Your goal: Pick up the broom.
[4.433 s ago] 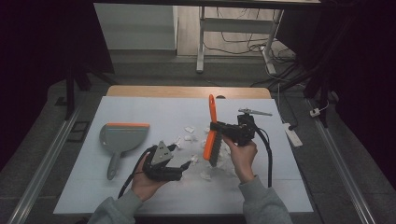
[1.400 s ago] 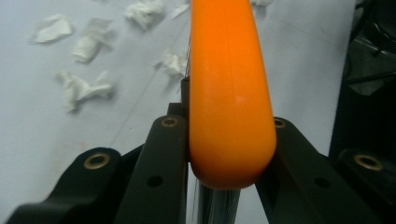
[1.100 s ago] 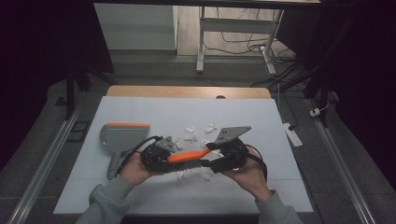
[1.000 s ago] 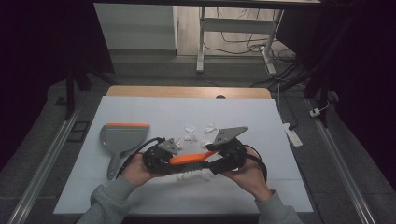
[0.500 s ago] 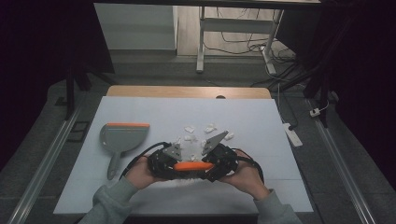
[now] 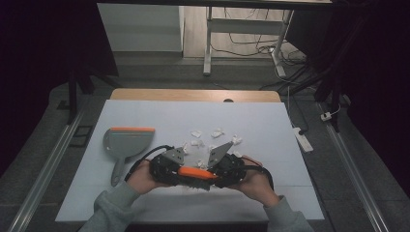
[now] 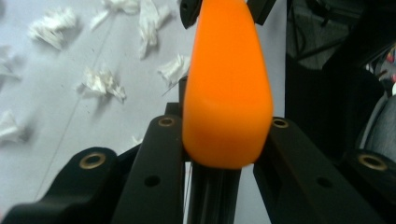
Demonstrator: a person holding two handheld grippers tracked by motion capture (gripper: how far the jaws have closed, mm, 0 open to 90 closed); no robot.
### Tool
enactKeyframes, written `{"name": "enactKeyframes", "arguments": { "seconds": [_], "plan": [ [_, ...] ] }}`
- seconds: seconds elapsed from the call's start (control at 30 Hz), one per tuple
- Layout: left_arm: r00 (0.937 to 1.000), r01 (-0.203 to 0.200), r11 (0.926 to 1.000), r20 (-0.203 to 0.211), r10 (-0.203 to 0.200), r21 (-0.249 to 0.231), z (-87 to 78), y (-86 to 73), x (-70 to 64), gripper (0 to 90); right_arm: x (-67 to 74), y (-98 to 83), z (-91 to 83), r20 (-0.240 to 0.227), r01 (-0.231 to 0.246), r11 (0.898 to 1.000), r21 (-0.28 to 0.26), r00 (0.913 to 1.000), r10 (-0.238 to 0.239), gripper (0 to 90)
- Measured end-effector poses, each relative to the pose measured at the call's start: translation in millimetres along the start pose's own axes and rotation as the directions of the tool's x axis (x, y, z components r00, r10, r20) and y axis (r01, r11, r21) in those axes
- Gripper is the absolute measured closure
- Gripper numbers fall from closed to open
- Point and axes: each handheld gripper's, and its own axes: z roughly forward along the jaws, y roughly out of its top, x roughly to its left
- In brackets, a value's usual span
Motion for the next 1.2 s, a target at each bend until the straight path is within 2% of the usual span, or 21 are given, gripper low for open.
{"name": "enactKeyframes", "arguments": {
  "seconds": [0.07, 0.1, 0.13, 0.17, 0.2, 0.23, 0.27, 0.33, 0.37, 0.4, 0.47, 0.5, 0.6, 0.73, 0.77, 0.83, 0.93, 1.0, 1.07, 1.13, 1.2],
  "plan": [
    [0.9997, -0.004, 0.9997, -0.023, 0.003, -0.024, -1.7, -0.5, -0.7, 70.5, -1.0, -0.1, -3.7, -0.003, -0.012, 1.000, -0.014, 0.9999, 0.012, 68.3],
    [0.9958, 0.000, 0.9992, -0.092, -0.004, -0.041, -3.9, -1.8, -1.7, 65.4, -2.0, -0.9, -5.1, 0.004, -0.023, 1.000, -0.019, 0.9997, 0.023, 68.4],
    [0.9958, 0.000, 0.9992, -0.092, -0.004, -0.041, -3.9, -1.8, -1.7, 58.4, -3.8, -2.2, -6.8, 0.012, -0.036, 0.999, -0.025, 0.9993, 0.036, 68.5],
    [0.9893, 0.026, 0.9971, -0.142, -0.036, -0.072, -9.5, -5.1, 0.3, 54.6, -6.5, -4.0, -8.6, 0.015, -0.048, 0.998, -0.031, 0.9987, 0.049, 68.5],
    [0.9893, 0.026, 0.9971, -0.142, -0.036, -0.072, -9.5, -5.1, 0.3, 50.5, -6.5, -4.0, -8.6, 0.015, -0.048, 0.998, -0.031, 0.9987, 0.049, 68.5],
    [0.9829, 0.049, 0.9938, -0.172, -0.066, -0.100, -14.4, -7.9, 1.5, 50.5, -8.9, -5.9, -10.3, 0.017, -0.064, 0.997, -0.033, 0.9978, 0.064, 68.4],
    [0.9754, 0.072, 0.9899, -0.199, -0.096, -0.122, -18.1, -10.5, 1.8, 45.9, -11.8, -8.6, -12.3, 0.035, -0.074, 0.996, -0.043, 0.9966, 0.075, 68.5],
    [0.9615, 0.097, 0.9824, -0.240, -0.134, -0.160, -26.1, -17.2, 0.4, 42.1, -16.7, -12.5, -15.4, 0.046, -0.108, 0.993, -0.050, 0.9929, 0.110, 68.5],
    [0.9523, 0.108, 0.9793, -0.265, -0.151, -0.171, -29.9, -20.8, -0.9, 40.5, -18.9, -14.6, -16.6, 0.051, -0.119, 0.991, -0.056, 0.9912, 0.122, 68.5],
    [0.9401, 0.124, 0.9758, -0.293, -0.174, -0.180, -33.0, -24.3, -2.7, 38.8, -21.3, -16.6, -17.7, 0.058, -0.127, 0.990, -0.061, 0.9897, 0.131, 68.5],
    [0.9114, 0.150, 0.9704, -0.354, -0.210, -0.190, -37.9, -31.3, -6.5, 36.7, -26.0, -20.6, -19.2, 0.071, -0.146, 0.987, -0.071, 0.9859, 0.151, 68.4],
    [0.9005, 0.167, 0.9660, -0.368, -0.231, -0.197, -40.3, -35.6, -7.9, 35.5, -28.3, -22.7, -20.2, 0.082, -0.155, 0.985, -0.080, 0.9835, 0.161, 68.5],
    [0.8758, 0.200, 0.9577, -0.400, -0.270, -0.207, -45.4, -49.4, -12.4, 32.8, -35.3, -29.2, -23.8, 0.117, -0.180, 0.978, -0.106, 0.9743, 0.192, 68.4],
    [0.8352, 0.209, 0.9527, -0.466, -0.291, -0.221, -53.0, -64.4, -20.8, 31.7, -42.3, -36.7, -29.9, 0.141, -0.224, 0.967, -0.119, 0.9606, 0.239, 68.4],
    [0.8297, 0.213, 0.9500, -0.471, -0.299, -0.228, -55.0, -68.3, -22.4, 31.7, -43.9, -38.6, -31.5, 0.150, -0.233, 0.966, -0.117, 0.9568, 0.249, 68.5],
    [0.8274, 0.225, 0.9472, -0.469, -0.309, -0.229, -58.6, -76.9, -24.8, 31.6, -47.7, -42.9, -34.1, 0.167, -0.252, 0.960, -0.123, 0.9483, 0.270, 68.5],
    [0.8148, 0.257, 0.9389, -0.471, -0.338, -0.229, -61.7, -91.6, -25.7, 31.2, -53.3, -49.8, -39.6, 0.182, -0.276, 0.951, -0.141, 0.9368, 0.299, 68.5],
    [0.8058, 0.276, 0.9324, -0.473, -0.357, -0.233, -62.4, -100.3, -24.6, 30.8, -57.1, -53.6, -44.3, 0.197, -0.295, 0.943, -0.155, 0.9258, 0.323, 68.5],
    [0.8001, 0.289, 0.9275, -0.472, -0.370, -0.237, -62.8, -107.6, -23.8, 30.6, -60.3, -56.9, -49.1, 0.219, -0.314, 0.934, -0.168, 0.9123, 0.346, 68.4],
    [0.7971, 0.294, 0.9246, -0.472, -0.377, -0.243, -63.7, -114.7, -23.6, 30.5, -64.1, -60.8, -54.1, 0.240, -0.330, 0.927, -0.178, 0.8992, 0.366, 68.4],
    [0.7906, 0.299, 0.9201, -0.474, -0.387, -0.253, -64.8, -121.1, -23.6, 30.4, -68.5, -65.7, -58.7, 0.258, -0.334, 0.923, -0.191, 0.8903, 0.375, 68.4]
  ]
}}
